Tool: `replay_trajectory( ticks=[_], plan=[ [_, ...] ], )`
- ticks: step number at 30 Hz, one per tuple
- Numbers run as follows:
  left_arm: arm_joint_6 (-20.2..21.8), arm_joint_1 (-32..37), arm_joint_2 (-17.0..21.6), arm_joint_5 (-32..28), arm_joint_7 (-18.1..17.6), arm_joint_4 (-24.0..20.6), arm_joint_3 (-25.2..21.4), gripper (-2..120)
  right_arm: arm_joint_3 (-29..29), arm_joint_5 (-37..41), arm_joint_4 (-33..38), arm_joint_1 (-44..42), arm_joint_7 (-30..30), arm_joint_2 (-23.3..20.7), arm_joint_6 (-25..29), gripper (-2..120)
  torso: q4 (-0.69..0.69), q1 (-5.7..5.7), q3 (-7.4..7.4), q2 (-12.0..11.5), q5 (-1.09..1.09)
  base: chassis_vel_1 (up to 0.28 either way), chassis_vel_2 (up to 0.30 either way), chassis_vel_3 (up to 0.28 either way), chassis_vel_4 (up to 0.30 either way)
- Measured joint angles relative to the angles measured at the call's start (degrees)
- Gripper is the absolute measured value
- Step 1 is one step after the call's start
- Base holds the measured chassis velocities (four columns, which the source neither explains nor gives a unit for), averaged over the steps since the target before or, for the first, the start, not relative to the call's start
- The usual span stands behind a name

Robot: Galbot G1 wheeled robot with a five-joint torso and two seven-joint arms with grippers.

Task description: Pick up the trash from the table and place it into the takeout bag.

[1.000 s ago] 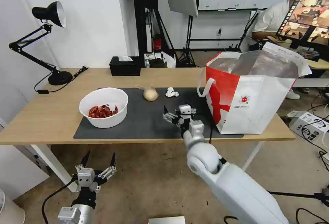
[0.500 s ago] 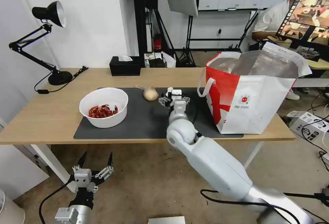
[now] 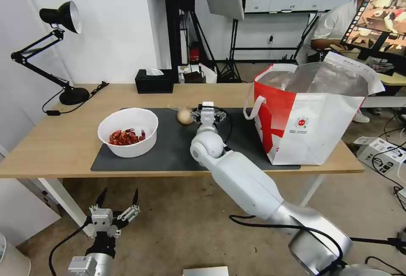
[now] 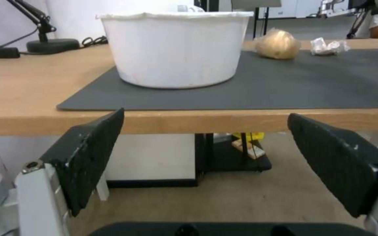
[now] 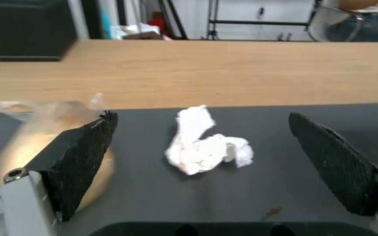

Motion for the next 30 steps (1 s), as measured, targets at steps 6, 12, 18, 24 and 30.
replay_trajectory(
  ticks=[6,12,18,24,30],
  plan=[
    [-0.03,-0.13,0.0,-0.26,0.0,0.27,-0.02,100,1.7,-1.0,-5.63,2.1,-0.24,1.62,-0.02,100,0.0,0.0,0.0,0.0,0.0,0.0,0.0,0.0,0.0],
    [-0.19,-0.43,-0.07,-0.39,0.0,0.55,-0.08,100,3.1,-1.95,-9.93,3.64,-1.64,2.81,0.06,100,0.0,0.0,0.0,0.0,0.0,0.0,0.0,0.0,0.0],
    [-0.22,-0.6,-0.47,-0.38,0.03,0.53,0.16,100,3.42,-2.22,-13.75,5.06,-4.44,2.9,0.14,100,-0.01,0.0,0.0,0.0,0.01,0.0,0.0,0.0,0.0],
    [-0.34,-0.45,-0.81,-0.3,0.06,0.29,0.19,100,3.93,-1.62,-16.61,6.46,-9.68,2.83,0.49,100,-0.01,0.0,0.0,0.0,0.01,0.0,0.0,0.0,0.0],
    [-0.7,-0.21,-0.86,-0.2,0.08,0.06,0.13,100,3.85,-0.89,-18.81,7.47,-15.71,2.78,0.54,100,0.0,0.0,-0.01,0.01,0.01,0.0,0.0,0.0,0.0]
  ],
)
